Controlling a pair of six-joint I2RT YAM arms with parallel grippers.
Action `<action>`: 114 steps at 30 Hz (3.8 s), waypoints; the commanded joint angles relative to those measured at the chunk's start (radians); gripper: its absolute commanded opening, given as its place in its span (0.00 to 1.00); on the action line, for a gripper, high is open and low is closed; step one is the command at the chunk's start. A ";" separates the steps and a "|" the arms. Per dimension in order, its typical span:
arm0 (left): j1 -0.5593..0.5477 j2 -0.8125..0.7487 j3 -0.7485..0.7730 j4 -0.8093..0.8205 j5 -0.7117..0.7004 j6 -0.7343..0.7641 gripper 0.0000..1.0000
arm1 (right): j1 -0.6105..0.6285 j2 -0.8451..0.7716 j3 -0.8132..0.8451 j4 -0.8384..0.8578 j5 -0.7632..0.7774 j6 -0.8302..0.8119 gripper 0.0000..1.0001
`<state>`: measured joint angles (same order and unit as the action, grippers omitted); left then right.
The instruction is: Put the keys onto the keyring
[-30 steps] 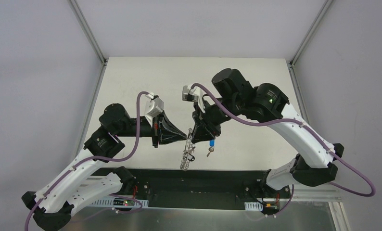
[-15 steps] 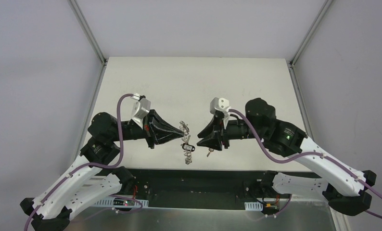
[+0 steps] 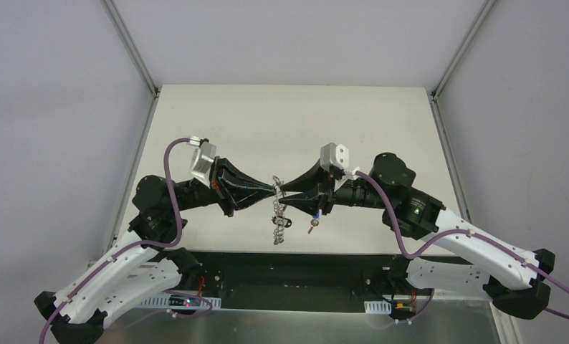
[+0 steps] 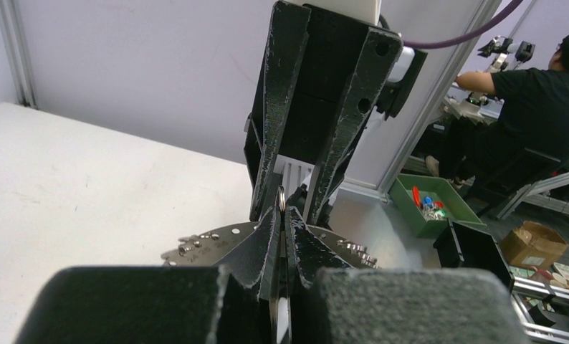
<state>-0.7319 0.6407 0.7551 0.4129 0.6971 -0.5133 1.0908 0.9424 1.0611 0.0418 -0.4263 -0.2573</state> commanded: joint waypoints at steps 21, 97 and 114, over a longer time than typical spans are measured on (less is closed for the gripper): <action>0.002 -0.012 -0.012 0.213 0.022 -0.053 0.00 | 0.007 0.014 0.046 0.154 -0.042 0.009 0.22; 0.002 0.130 0.375 -0.506 0.355 0.178 0.41 | -0.060 0.571 0.979 -1.167 -0.468 -0.035 0.00; 0.002 0.179 0.389 -0.505 0.420 0.160 0.26 | -0.060 0.621 1.059 -1.206 -0.440 -0.020 0.00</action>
<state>-0.7319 0.8192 1.1084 -0.1165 1.0737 -0.3477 1.0355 1.5528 2.0552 -1.1542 -0.8474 -0.2920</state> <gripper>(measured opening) 0.274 0.007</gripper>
